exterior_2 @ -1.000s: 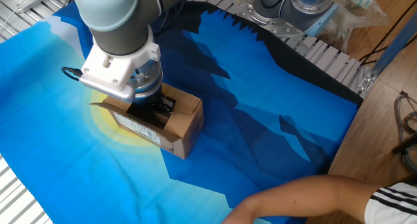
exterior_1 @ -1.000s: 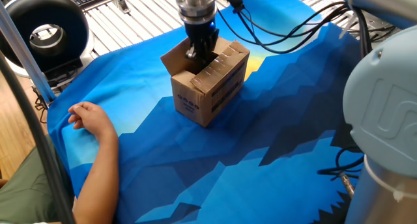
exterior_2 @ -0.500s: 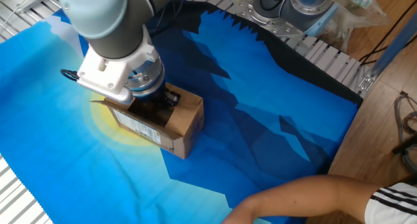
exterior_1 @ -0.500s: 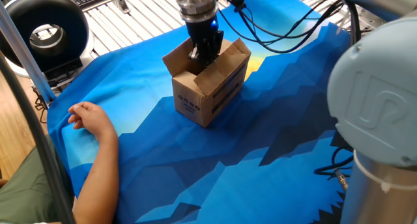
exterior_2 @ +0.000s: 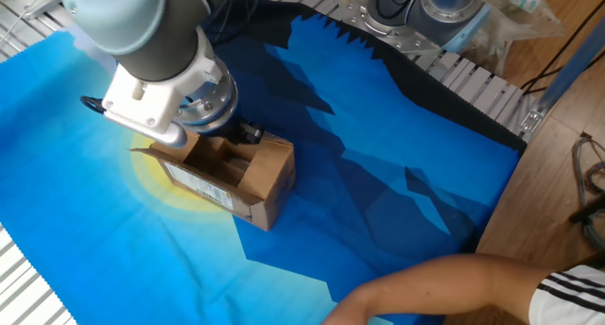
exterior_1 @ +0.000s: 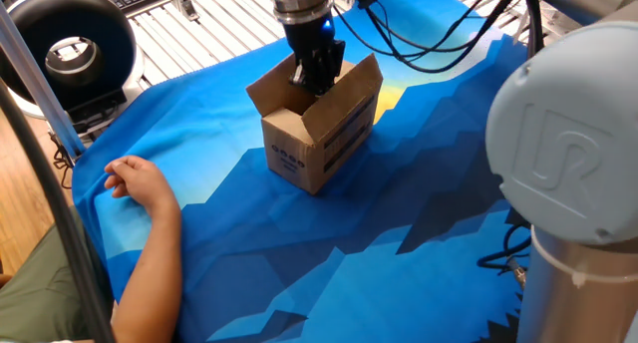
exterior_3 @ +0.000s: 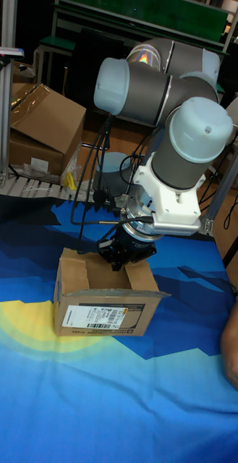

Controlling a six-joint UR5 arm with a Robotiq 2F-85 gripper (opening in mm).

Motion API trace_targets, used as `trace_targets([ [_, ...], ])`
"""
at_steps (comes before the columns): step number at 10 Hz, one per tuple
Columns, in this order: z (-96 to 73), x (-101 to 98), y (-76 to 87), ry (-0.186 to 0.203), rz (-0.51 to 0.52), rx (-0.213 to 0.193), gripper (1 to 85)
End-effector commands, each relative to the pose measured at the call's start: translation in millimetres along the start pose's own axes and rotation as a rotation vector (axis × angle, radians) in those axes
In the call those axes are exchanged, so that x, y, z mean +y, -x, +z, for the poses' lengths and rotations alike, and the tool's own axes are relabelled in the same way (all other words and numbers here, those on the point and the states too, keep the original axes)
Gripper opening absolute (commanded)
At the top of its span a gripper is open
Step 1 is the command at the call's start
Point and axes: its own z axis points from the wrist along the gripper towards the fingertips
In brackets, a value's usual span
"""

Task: Open a box

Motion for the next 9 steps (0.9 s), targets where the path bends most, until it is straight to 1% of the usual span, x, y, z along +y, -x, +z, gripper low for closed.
trace_targets([
  [1,-8.5,2.1,-12.1,0.005,0.011,0.034,1.3],
  [3,-9.3,-2.7,-22.3,-0.011,0.014,0.054,1.3],
  [4,-8.4,-4.0,-25.8,-0.01,0.013,0.061,1.3],
  [6,-6.4,-1.1,-33.7,0.007,0.017,0.083,1.3],
  [7,-4.2,3.0,-35.3,0.025,0.02,0.088,1.3],
  [8,-1.5,4.1,-38.1,0.031,0.019,0.094,1.3],
  [9,3.3,4.7,-39.1,0.038,0.014,0.089,1.3],
])
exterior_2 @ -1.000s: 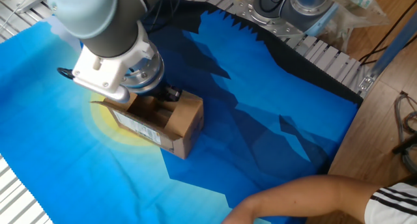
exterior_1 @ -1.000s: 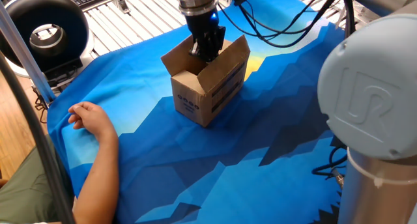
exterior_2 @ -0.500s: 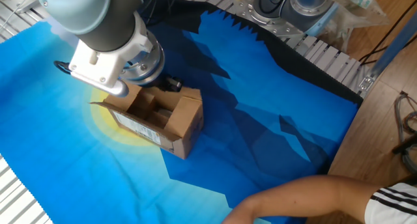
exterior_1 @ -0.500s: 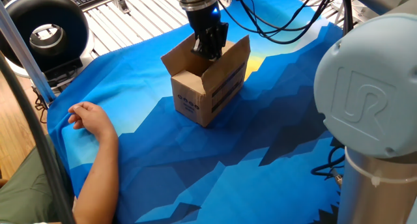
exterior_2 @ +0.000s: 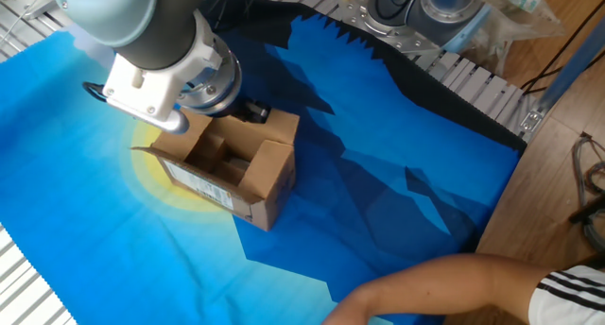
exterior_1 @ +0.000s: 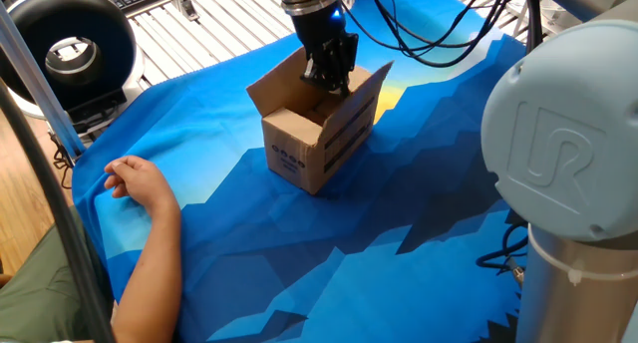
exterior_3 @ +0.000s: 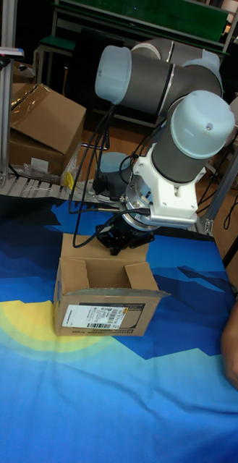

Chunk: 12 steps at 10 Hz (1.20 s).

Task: Open a box

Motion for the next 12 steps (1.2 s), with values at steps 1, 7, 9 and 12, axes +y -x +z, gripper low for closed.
trace_targets([
  [1,13.2,5.4,-3.4,0.039,-0.011,-0.009,1.3],
  [7,49.4,16.5,21.1,0.053,-0.02,-0.11,1.3],
  [9,48.0,18.3,23.5,0.047,-0.02,-0.122,1.3],
  [12,37.2,7.4,22.8,-0.001,-0.017,-0.108,1.3],
])
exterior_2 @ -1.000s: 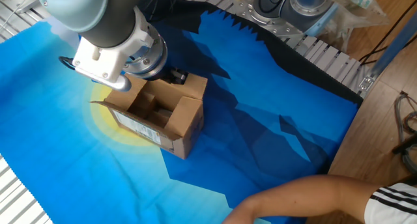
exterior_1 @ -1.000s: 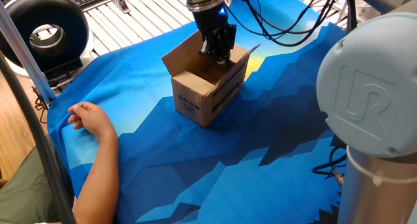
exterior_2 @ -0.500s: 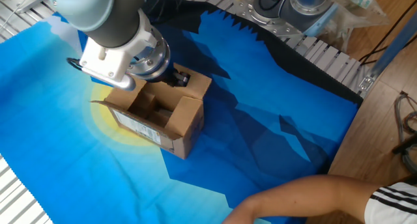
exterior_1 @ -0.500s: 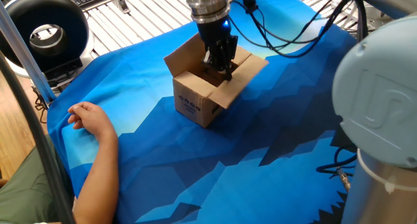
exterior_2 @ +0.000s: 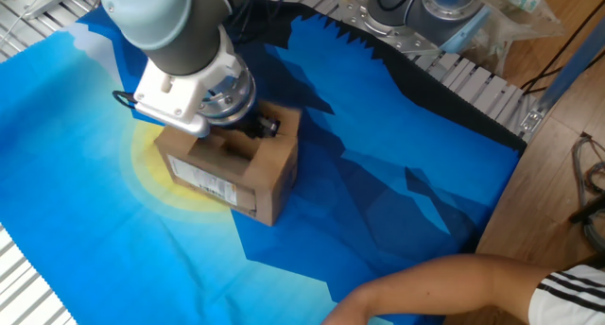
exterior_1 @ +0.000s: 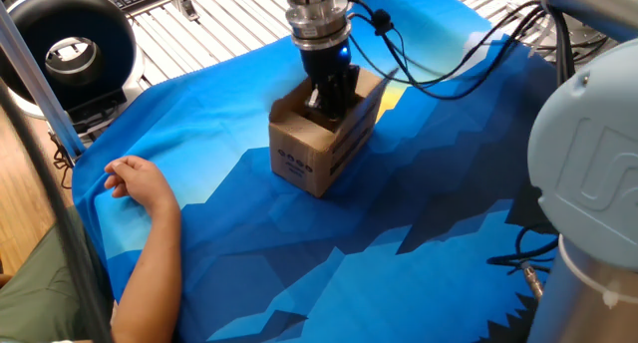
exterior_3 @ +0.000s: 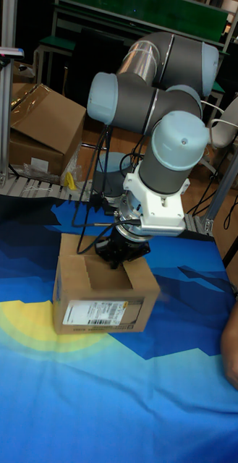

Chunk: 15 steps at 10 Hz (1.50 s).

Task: Open a box

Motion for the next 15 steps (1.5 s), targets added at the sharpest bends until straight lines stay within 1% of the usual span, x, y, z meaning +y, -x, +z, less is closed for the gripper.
trace_targets([
  [1,-14.6,4.1,4.3,-0.011,0.009,0.005,1.3],
  [3,-32.0,10.1,0.6,-0.009,0.01,0.028,1.3],
  [5,-55.5,7.3,0.2,-0.041,0.013,0.049,1.3],
  [6,-64.4,8.5,7.9,-0.049,0.018,0.037,1.3],
  [7,-68.6,8.3,21.4,-0.059,0.015,0.006,1.3],
  [8,-66.3,5.4,38.4,-0.066,-0.004,-0.036,1.3],
  [10,-59.0,-8.3,62.6,-0.09,-0.057,-0.094,1.3],
  [11,-52.6,-7.4,68.4,-0.062,-0.076,-0.12,1.3],
  [12,-49.4,-12.3,70.9,-0.066,-0.089,-0.137,1.3],
  [13,-47.7,-21.9,71.8,-0.092,-0.107,-0.147,1.3],
  [15,-38.9,-34.4,76.0,-0.102,-0.147,-0.178,1.3],
])
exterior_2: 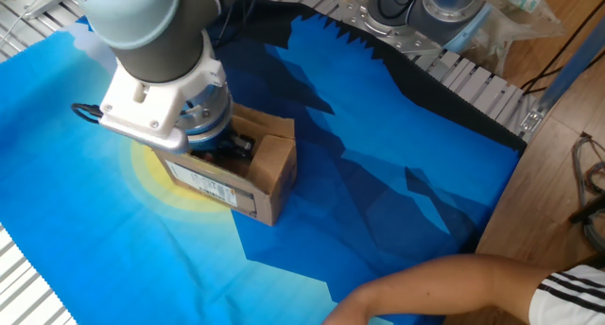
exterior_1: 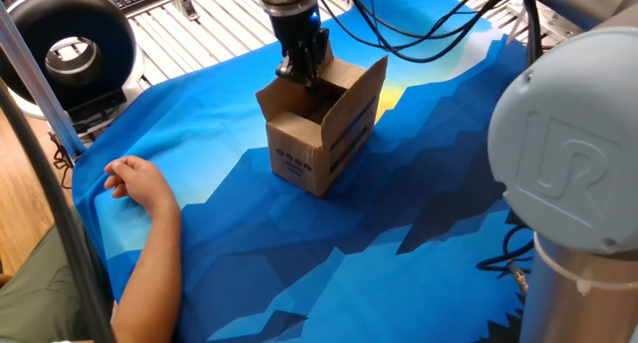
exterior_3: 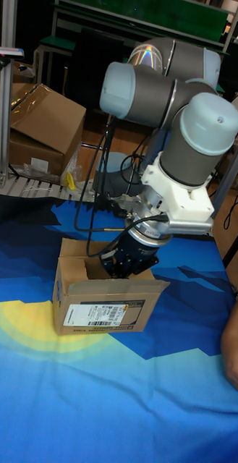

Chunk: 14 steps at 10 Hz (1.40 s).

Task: Open a box

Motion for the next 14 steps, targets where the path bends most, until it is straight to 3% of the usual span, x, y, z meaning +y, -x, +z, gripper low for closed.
trace_targets([
  [1,13.2,-15.3,5.7,-0.008,-0.046,-0.052,1.3],
  [5,24.1,-21.9,7.5,-0.004,-0.056,-0.102,1.3],
  [7,25.5,-34.1,5.8,-0.049,-0.065,-0.096,1.3],
  [8,27.1,-38.8,7.9,-0.061,-0.069,-0.113,1.3],
  [9,25.6,-54.2,5.6,-0.122,-0.087,-0.103,1.3],
  [10,24.7,-63.5,3.4,-0.156,-0.093,-0.097,1.3],
  [12,19.6,-69.3,1.1,-0.193,-0.081,-0.083,1.3],
  [14,4.4,-61.5,-6.7,-0.202,-0.037,-0.034,1.3],
])
